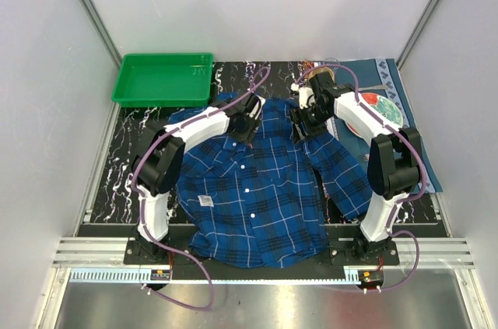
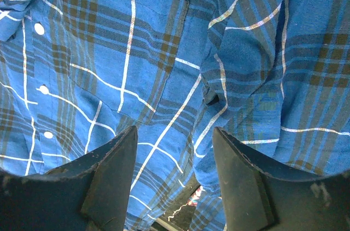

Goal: Pin the brooch onto the clothing

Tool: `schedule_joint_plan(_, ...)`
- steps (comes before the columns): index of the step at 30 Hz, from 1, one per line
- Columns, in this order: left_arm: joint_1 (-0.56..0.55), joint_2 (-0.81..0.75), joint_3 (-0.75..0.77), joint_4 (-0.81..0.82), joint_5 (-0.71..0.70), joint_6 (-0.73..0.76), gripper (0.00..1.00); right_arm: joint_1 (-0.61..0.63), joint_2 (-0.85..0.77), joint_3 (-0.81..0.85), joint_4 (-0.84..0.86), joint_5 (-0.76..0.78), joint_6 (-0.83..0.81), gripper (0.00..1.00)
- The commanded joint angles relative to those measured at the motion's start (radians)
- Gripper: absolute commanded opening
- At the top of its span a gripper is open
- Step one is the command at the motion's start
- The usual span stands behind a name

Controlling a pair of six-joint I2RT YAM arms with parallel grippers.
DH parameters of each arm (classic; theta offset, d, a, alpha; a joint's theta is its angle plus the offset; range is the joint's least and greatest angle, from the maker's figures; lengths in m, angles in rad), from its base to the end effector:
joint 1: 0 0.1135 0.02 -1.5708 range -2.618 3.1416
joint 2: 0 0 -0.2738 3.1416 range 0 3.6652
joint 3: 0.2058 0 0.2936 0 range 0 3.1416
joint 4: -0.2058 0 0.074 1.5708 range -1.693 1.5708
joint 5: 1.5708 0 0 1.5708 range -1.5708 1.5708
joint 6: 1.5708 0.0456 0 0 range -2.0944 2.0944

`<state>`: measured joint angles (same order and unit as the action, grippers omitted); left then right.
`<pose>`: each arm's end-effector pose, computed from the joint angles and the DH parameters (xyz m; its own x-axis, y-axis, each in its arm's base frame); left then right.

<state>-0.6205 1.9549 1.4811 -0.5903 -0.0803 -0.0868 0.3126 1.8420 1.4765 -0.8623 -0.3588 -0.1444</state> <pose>0.3794 -0.2666 0.1852 -0.7562 0.4342 -0.4895 0.4842 0.8745 0.0278 0.3971 0.1452 0.2207 -0.8292 -0.4096 -0.3804 -0.5251 0.8041 0.2789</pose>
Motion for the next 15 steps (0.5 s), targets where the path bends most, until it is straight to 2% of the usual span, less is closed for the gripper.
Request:
schedule_joint_plan(1, 0.005, 0.033, 0.065, 0.020, -0.070, 0.008, 0.52, -0.006, -0.046, -0.005, 0.003, -0.025, -0.003, 0.64)
schedule_joint_plan(4, 0.007, 0.044, 0.067, 0.018, -0.070, 0.035, 0.29, -0.006, -0.044, -0.007, 0.003, -0.028, -0.004, 0.64)
schedule_joint_plan(5, 0.014, 0.029, 0.064, 0.015, -0.073, 0.036, 0.19, -0.006, -0.046, -0.007, 0.005, -0.026, -0.006, 0.64)
schedule_joint_plan(6, 0.022, 0.012, 0.051, 0.012, -0.075, 0.033, 0.04, -0.006, -0.046, -0.008, 0.003, -0.022, -0.009, 0.64)
schedule_joint_plan(7, 0.036, -0.010, 0.044, -0.003, -0.062, 0.018, 0.00, -0.007, -0.049, -0.008, 0.006, -0.022, -0.012, 0.64)
schedule_joint_plan(11, 0.155, -0.253, -0.037, -0.026, -0.053, 0.019, 0.00, -0.009, -0.050, -0.010, 0.008, -0.020, -0.015, 0.64)
schedule_joint_plan(15, 0.273, -0.528, -0.166, -0.077, -0.137, 0.154, 0.00, -0.007, -0.049, -0.007, 0.006, -0.032, -0.011, 0.63)
